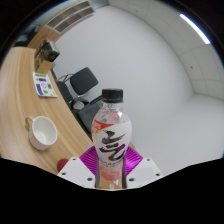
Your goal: Pour water
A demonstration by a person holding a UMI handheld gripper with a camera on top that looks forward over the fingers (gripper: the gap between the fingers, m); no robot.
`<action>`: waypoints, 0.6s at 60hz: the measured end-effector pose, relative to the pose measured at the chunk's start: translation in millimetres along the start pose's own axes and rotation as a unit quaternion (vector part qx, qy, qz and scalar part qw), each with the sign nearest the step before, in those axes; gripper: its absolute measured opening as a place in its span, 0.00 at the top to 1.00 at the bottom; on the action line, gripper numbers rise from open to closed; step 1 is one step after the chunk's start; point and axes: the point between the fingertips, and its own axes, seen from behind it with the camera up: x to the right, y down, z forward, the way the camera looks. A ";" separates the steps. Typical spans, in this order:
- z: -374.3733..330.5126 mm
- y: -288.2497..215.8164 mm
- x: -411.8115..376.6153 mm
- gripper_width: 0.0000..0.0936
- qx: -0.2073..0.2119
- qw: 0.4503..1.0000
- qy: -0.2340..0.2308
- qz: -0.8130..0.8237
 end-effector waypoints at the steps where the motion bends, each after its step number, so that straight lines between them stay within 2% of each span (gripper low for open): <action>1: -1.9 -0.8 1.4 0.68 0.003 0.999 -0.007 0.032; 14: 6.0 14.2 -19.4 0.68 0.017 0.930 -0.090 0.356; 26: 39.2 42.8 -70.1 0.68 0.016 0.896 -0.139 0.422; 36: 55.6 67.4 -102.3 0.68 0.009 0.892 -0.154 0.424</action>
